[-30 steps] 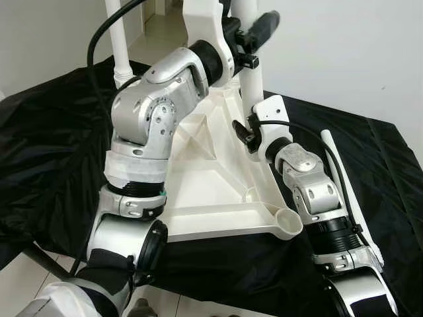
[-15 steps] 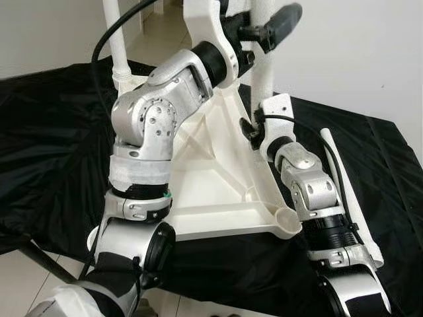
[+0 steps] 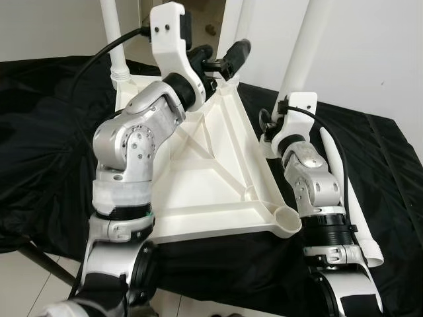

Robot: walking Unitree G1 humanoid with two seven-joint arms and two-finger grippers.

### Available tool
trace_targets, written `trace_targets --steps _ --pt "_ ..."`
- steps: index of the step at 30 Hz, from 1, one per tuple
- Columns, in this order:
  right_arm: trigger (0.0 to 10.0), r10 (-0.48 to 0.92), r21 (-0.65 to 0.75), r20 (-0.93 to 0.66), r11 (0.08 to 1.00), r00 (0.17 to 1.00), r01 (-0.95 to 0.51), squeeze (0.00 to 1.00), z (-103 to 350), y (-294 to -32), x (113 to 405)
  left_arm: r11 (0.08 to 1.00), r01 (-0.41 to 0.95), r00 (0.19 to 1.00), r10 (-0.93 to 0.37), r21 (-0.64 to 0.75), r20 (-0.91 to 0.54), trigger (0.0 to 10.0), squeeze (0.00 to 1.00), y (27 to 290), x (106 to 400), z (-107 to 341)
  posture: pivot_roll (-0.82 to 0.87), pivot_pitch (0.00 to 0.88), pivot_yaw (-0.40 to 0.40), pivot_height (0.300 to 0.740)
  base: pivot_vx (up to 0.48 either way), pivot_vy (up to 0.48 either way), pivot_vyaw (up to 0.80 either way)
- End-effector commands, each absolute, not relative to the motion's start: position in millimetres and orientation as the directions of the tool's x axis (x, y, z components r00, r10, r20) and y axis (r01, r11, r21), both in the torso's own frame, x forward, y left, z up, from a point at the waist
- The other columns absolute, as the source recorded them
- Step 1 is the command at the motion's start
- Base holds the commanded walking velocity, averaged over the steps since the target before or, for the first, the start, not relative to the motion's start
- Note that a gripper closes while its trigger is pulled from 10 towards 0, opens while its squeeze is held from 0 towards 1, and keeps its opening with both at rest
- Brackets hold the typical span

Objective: Building children table

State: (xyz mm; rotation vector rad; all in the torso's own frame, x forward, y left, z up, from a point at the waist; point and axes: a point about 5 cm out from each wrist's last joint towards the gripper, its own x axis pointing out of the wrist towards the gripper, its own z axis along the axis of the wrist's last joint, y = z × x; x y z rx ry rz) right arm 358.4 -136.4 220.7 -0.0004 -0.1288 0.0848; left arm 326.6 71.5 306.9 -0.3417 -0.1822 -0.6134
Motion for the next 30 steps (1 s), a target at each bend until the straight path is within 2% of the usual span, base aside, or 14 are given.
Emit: trace_targets --steps 1,4,10,14,17,21,24,30 --pt "10.0 0.091 0.016 0.138 0.995 0.986 -0.094 0.00 217.6 -137.6 357.0 0.794 0.556 0.829 -0.508 -0.246 0.235 10.0 0.00 73.3 325.9 299.1 0.20 0.049 -0.081 0.740 0.000 0.000 0.00" --pt "10.0 0.098 0.046 0.154 0.993 0.983 -0.106 0.00 218.2 -136.3 355.5 0.824 0.508 0.860 -0.467 -0.251 0.208 10.0 0.00 79.6 325.6 285.6 0.19 0.049 -0.078 0.740 0.000 0.000 0.00" --pt "10.0 0.080 0.069 0.187 0.993 0.979 -0.094 0.00 221.2 -138.3 353.4 0.838 0.501 0.863 -0.463 -0.217 0.203 10.0 0.00 83.1 319.9 268.7 0.18 0.045 -0.076 0.740 0.000 0.000 0.00" --pt "10.0 0.071 0.059 0.211 0.995 0.975 -0.085 0.00 221.7 -141.7 351.6 0.830 0.544 0.837 -0.526 -0.123 0.148 10.0 0.00 81.3 310.7 240.7 0.17 0.028 -0.076 0.740 0.000 0.000 0.00" --pt "10.0 0.070 0.058 0.212 0.995 0.975 -0.084 0.00 221.3 -142.0 351.6 0.826 0.553 0.832 -0.539 -0.110 0.136 10.0 0.00 80.4 309.4 237.0 0.17 0.028 -0.076 0.740 0.000 0.000 0.00" --pt "10.0 0.067 0.056 0.215 0.995 0.974 -0.081 0.00 220.5 -142.2 351.3 0.800 0.597 0.800 -0.589 -0.061 0.109 10.0 0.00 75.9 303.6 227.2 0.17 0.018 -0.072 0.740 0.000 0.000 0.00" --pt "10.0 0.064 0.043 0.220 0.996 0.973 -0.075 0.00 218.7 -142.7 350.2 0.717 0.692 0.718 -0.696 0.087 0.025 10.0 0.00 62.5 289.8 204.8 0.16 0.011 -0.067 0.740 0.000 0.000 0.00" --pt "10.0 0.057 0.038 0.218 0.997 0.974 -0.067 0.00 217.3 -144.8 350.2 0.634 0.753 0.653 -0.753 0.177 -0.080 10.0 0.00 53.5 283.3 183.6 0.16 0.004 -0.067 0.740 0.000 0.000 0.00"
